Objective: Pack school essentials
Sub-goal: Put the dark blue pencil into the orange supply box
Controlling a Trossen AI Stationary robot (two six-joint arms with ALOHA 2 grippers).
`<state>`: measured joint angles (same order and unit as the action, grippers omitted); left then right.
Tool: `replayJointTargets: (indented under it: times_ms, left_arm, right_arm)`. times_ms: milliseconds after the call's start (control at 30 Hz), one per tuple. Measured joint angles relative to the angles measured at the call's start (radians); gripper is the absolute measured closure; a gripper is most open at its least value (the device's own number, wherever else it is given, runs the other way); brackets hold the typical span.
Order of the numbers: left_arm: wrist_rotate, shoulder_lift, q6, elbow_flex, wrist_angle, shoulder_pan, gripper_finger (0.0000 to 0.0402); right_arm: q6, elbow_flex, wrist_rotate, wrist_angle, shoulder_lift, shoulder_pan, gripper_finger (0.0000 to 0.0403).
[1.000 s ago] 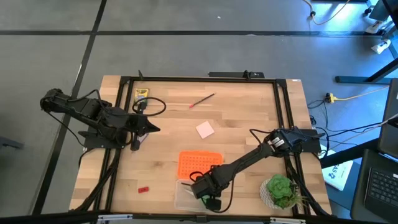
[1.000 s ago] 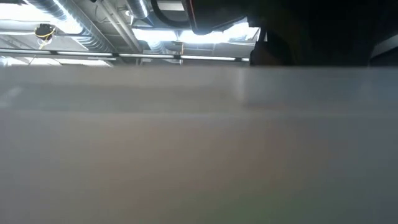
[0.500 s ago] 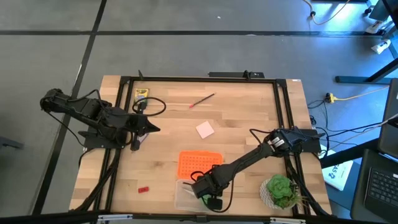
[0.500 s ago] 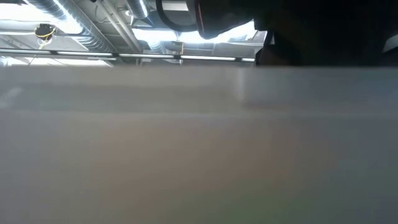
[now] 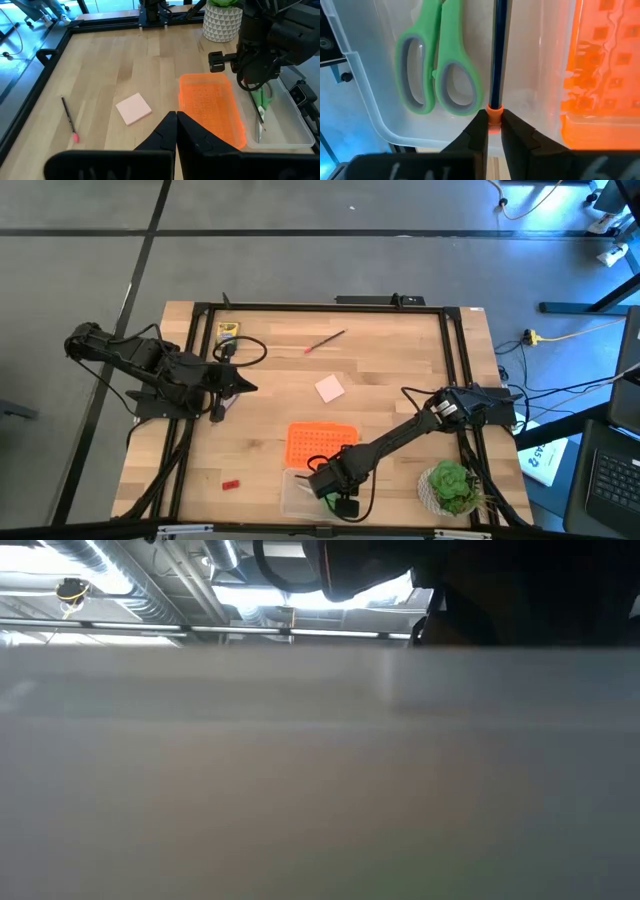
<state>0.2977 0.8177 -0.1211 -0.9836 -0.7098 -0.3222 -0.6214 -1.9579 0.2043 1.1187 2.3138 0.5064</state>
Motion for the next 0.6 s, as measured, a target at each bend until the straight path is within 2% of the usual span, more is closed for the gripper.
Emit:
replayJointTargets:
  times_ms: [300, 600]
  left_arm:
    - [0.0, 0.0, 0.0, 0.0, 0.0, 0.0, 0.0401]
    - [0.0, 0.0, 0.001, 0.0, 0.0, 0.0, 0.0401]
  right_arm:
    - [-0.001, 0.0, -0.001, 0.0, 0.0, 0.0, 0.0318]
    - [0.001, -0.001, -0.001, 0.001, 0.0, 0.0, 0.0314]
